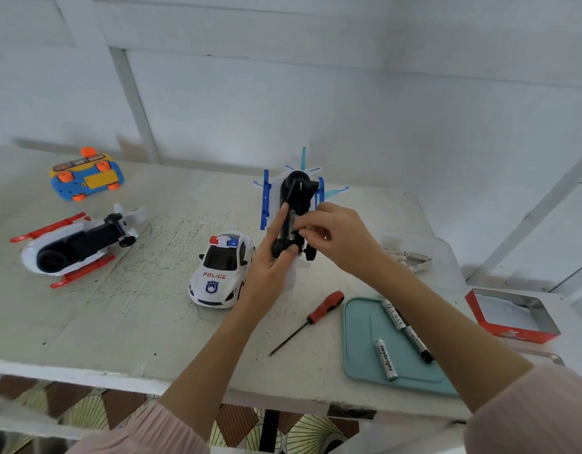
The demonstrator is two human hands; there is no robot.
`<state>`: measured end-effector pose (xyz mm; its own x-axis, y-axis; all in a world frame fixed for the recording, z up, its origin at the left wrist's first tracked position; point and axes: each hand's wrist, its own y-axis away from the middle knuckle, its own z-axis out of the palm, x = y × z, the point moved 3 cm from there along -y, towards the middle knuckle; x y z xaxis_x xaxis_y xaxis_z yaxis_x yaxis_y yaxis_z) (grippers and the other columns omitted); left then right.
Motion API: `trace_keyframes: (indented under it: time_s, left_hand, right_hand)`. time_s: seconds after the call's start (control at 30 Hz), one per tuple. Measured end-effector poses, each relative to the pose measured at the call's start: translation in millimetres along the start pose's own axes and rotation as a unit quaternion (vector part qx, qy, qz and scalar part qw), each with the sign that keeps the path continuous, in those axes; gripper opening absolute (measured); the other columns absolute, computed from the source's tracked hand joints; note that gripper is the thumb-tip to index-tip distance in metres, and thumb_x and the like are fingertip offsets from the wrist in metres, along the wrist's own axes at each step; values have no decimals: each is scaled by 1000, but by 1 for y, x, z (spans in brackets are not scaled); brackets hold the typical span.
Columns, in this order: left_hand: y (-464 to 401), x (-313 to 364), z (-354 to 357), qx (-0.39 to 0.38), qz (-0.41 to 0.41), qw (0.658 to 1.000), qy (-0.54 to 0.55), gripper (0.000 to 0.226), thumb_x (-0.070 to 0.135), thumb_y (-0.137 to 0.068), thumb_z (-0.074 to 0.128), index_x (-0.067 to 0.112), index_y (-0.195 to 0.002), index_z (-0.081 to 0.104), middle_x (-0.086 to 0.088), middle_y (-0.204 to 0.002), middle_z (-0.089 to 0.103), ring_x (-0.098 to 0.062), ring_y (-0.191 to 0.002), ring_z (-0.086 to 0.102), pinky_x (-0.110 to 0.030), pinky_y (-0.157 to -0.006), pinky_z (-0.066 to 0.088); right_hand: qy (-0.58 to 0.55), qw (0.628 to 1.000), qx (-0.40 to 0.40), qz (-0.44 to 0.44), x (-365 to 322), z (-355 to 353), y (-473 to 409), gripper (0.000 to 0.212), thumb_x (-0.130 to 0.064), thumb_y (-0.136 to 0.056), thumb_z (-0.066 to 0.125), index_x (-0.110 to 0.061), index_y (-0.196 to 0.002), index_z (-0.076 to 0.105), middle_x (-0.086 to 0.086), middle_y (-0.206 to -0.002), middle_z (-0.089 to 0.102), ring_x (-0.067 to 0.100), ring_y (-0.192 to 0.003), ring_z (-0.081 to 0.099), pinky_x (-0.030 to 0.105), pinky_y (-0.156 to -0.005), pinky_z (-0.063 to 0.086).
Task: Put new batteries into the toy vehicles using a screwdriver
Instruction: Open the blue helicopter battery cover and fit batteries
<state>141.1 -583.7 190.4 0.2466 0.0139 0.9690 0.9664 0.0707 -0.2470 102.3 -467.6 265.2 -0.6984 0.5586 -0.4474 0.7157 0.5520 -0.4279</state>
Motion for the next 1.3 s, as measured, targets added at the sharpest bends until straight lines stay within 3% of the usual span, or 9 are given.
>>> trace_keyframes:
  time_s: [0.2,0.37,0.5,0.57,0.73,0.8,0.97,1.1,1.3]
  left_hand:
    - [-1,-1,0,-10,5,1000,-1,59,17,-91,45,48,-138,28,36,-132,43,4,-124,47,-14,-95,40]
    - [-2,-3,2,-8,0,1000,-18,61,4,-98,42,46,-139,27,44,-119,50,7,-102,53,-14,-89,43]
    - [-1,0,2,-9,3,1000,-11,59,17,-90,44,47,-138,28,45,-123,47,8,-109,51,-14,-92,42]
    - [0,0,1,-7,2,1000,-8,59,12,-94,45,46,-138,28,43,-126,46,8,-113,51,-13,-92,41]
    - [-2,-5,1,-1,-8,1000,-24,63,0,-97,41,46,-138,28,44,-109,53,1,-94,50,-13,-88,43]
    - [-2,-6,1,0,-8,1000,-24,62,3,-96,42,47,-139,29,43,-105,54,-3,-95,47,-13,-89,43]
    - [-1,-3,1,-8,-14,1000,-17,63,-1,-98,39,44,-140,27,46,-117,50,11,-107,51,-12,-90,41]
    - [-1,-3,2,-5,-19,1000,-20,63,-1,-98,39,44,-140,27,45,-113,52,11,-105,52,-13,-89,42]
    - [-1,0,1,4,-11,1000,0,63,-2,-97,40,44,-138,29,37,-127,46,9,-113,51,-13,-91,41]
  right_hand:
    - [-5,998,-59,1,-3,-1,1,20,-11,-90,53,-8,-103,67,-4,-83,52,-3,-66,44,2,-66,34]
    - [11,997,-72,-11,-1,1,0,22,-5,-88,54,-7,-105,67,0,-85,53,-5,-65,42,0,-65,33]
    - [16,997,-77,-10,-2,-1,-1,22,-7,-88,57,-8,-106,68,-4,-83,49,-1,-64,43,1,-66,33]
    - [20,997,-75,-8,-2,-1,-2,22,-8,-87,58,-9,-107,68,-3,-82,50,3,-64,43,2,-65,33]
    - [5,998,-57,3,2,-1,-5,22,2,-85,55,-5,-100,70,3,-84,62,-3,-64,44,-1,-66,33]
    - [3,999,-49,3,4,-1,-6,25,5,-84,54,-6,-98,71,8,-88,69,4,-69,50,-3,-69,33]
    - [-7,998,-64,29,4,-2,-6,20,-9,-83,62,-15,-100,72,-5,-69,62,5,-61,53,0,-65,37]
    - [-15,996,-64,61,3,-1,-6,19,-10,-82,64,-15,-99,71,-15,-62,55,-1,-55,50,2,-62,38]
    - [-44,993,-63,88,1,2,-7,18,-6,-81,62,-13,-96,70,-3,-62,59,3,-54,48,6,-59,41]
